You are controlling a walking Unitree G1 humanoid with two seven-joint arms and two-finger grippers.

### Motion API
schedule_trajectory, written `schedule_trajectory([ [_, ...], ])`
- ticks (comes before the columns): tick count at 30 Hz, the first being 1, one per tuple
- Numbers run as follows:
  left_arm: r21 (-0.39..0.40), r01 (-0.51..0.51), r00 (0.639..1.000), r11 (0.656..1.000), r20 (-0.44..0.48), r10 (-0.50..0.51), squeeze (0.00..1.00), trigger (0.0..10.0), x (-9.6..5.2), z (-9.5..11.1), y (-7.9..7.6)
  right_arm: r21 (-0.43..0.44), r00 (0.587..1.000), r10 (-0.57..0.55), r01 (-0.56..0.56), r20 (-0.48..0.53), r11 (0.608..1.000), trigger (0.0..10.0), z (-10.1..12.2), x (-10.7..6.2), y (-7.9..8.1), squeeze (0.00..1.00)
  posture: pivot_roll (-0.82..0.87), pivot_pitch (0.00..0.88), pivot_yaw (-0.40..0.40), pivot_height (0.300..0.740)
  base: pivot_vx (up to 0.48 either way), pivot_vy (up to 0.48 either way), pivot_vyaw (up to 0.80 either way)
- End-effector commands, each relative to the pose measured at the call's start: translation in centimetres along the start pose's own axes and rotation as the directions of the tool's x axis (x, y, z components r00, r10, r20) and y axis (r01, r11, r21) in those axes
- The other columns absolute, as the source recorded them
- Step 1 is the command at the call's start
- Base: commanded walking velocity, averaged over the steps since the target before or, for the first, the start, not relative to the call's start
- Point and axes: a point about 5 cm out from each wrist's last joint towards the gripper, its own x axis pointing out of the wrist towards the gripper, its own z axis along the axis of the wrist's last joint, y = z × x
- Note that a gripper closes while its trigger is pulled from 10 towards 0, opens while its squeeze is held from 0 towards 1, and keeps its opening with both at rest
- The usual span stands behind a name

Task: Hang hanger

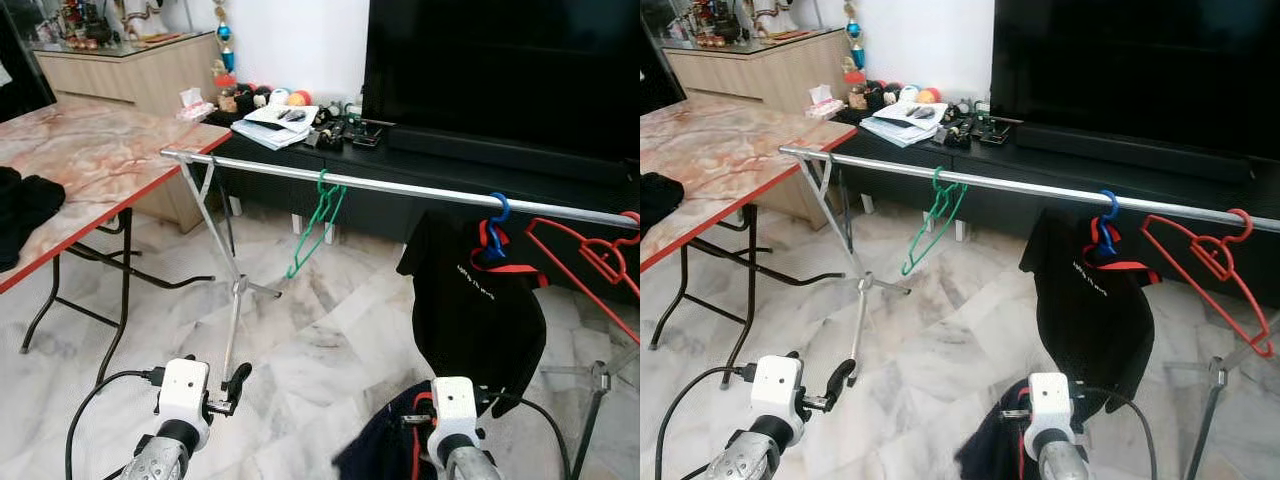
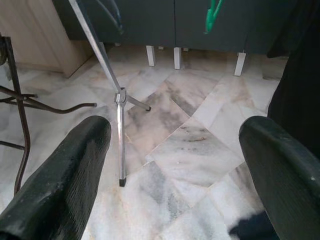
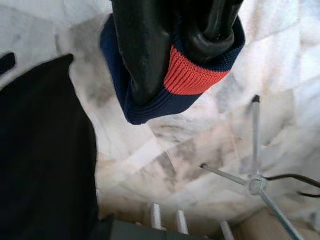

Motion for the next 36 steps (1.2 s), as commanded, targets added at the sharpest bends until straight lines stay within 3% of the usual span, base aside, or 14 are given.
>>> schedule_trajectory([
  [1, 0.007, 0.001, 1.0, 1.0, 0.013, -0.001, 0.0, 10.0, 0.1, 0.5, 0.1, 0.014, 0.999, -0.013, 0.013, 0.033, 1.0, 10.0, 0.8, 0.3, -0.1, 0.0, -0.03, 0.026, 0.044, 0.74, 0.0, 0.0, 0.0],
  [9, 0.012, 0.005, 1.0, 1.0, 0.015, -0.006, 0.0, 10.0, 0.2, 0.6, 0.1, 0.031, 1.0, -0.017, 0.016, 0.025, 0.999, 10.0, 0.8, 0.4, -0.1, 0.0, -0.03, 0.033, 0.048, 0.74, 0.264, 0.0, -0.5],
  [17, -0.001, 0.014, 1.0, 1.0, 0.014, -0.014, 0.0, 10.0, 0.5, 0.5, -0.4, -0.003, 0.999, 0.0, 0.001, 0.04, 1.0, 10.0, 0.9, 0.6, -0.1, 0.0, -0.05, 0.018, 0.019, 0.74, 0.27, 0.0, 0.0],
  [23, -0.029, -0.008, 0.999, 1.0, 0.033, 0.009, 0.0, 10.0, 0.8, 0.5, -1.2, -0.035, 0.999, 0.01, -0.008, 0.053, 0.999, 10.0, 1.6, 0.7, -1.2, 0.0, -0.04, 0.004, -0.025, 0.74, 0.271, 0.0, 0.0],
  [36, -0.032, -0.029, 0.998, 0.999, 0.049, 0.03, 0.0, 10.0, 0.8, 0.6, -0.9, -0.053, 0.998, 0.035, -0.033, 0.048, 0.998, 10.0, 1.8, 1.0, -0.8, 0.0, -0.05, 0.0, -0.023, 0.74, 0.273, 0.0, 0.0],
])
